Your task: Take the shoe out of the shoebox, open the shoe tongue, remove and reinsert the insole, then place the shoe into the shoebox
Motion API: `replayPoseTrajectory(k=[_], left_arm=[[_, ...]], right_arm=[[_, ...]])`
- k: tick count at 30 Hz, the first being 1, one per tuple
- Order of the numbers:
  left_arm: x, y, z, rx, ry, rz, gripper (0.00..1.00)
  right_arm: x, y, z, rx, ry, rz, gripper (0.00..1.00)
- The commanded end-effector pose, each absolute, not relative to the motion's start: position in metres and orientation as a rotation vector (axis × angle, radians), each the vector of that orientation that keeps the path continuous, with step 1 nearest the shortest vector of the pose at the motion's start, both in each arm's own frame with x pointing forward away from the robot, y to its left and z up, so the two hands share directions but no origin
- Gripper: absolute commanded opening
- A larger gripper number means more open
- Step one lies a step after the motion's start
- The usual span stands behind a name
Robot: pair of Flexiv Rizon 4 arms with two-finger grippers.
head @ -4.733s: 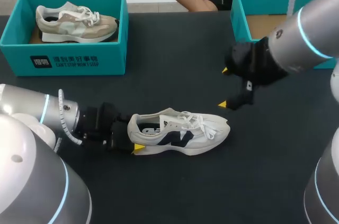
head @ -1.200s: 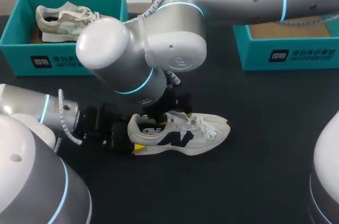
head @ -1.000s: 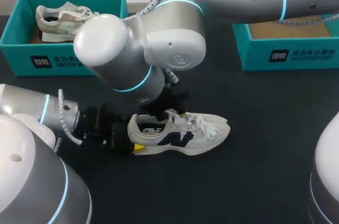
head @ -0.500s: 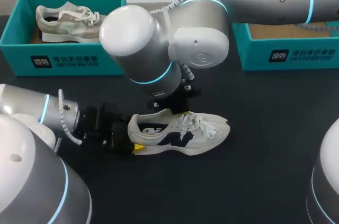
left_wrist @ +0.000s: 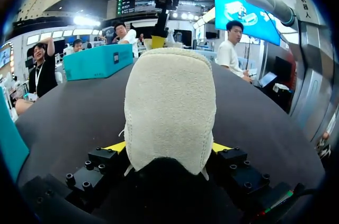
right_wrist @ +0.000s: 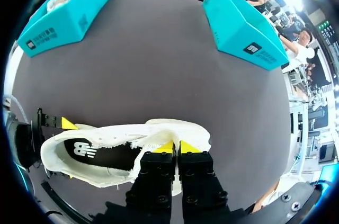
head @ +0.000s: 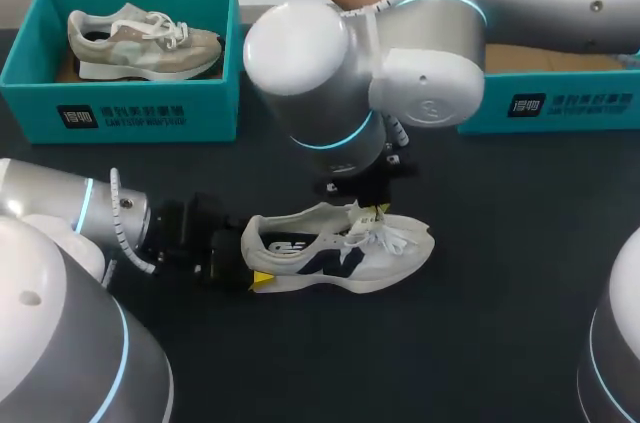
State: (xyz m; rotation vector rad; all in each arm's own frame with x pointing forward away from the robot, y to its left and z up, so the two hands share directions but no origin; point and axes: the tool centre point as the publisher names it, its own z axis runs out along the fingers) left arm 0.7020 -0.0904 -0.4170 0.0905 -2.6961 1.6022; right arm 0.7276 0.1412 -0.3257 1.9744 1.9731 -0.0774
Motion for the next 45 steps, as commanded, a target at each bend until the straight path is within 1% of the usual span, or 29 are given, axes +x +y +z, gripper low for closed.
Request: replayPoseTrajectory(k=[1,7,21,23,25,26,27,28,34,45], left_arm=[[0.699,-0.092,-0.420,0.089,-2.697,1.598,0.00],[0.699,-0.092,-0.420,0.089,-2.697,1.598,0.00],[0.699,-0.092,-0.420,0.089,-2.697,1.598,0.00],[0.699,-0.092,-0.420,0.089,-2.697,1.598,0.00],[0.699,-0.092,-0.420,0.089,-2.697,1.598,0.00],[0.699,-0.092,-0.420,0.089,-2.697,1.598,0.00],[0.699,-0.092,-0.420,0.089,-2.697,1.598,0.00],[0.699,-0.092,-0.420,0.089,-2.697,1.598,0.00],[0.699,-0.092,-0.420,0.089,-2.697,1.598,0.00],[0.699,-0.092,-0.420,0.089,-2.697,1.598,0.00]], right_arm=[[0.730,0.132,-0.343,1.990,1.998,-0.058,0.00],[0.730,0.119,-0.359,1.991,1.997,-0.089,0.00],[0.729,0.108,-0.381,2.015,1.985,-0.117,0.00],[0.729,0.108,-0.382,2.016,1.987,-0.118,0.27],[0.729,0.110,-0.383,2.019,1.988,-0.114,0.38],[0.728,0.110,-0.382,2.019,1.986,-0.113,0.48],[0.729,0.110,-0.383,2.019,1.984,-0.111,0.83],[0.729,0.110,-0.382,2.018,1.979,-0.108,1.00],[0.727,0.112,-0.364,2.002,1.934,-0.090,1.00],[0.732,0.140,-0.298,1.892,1.951,0.106,1.00]])
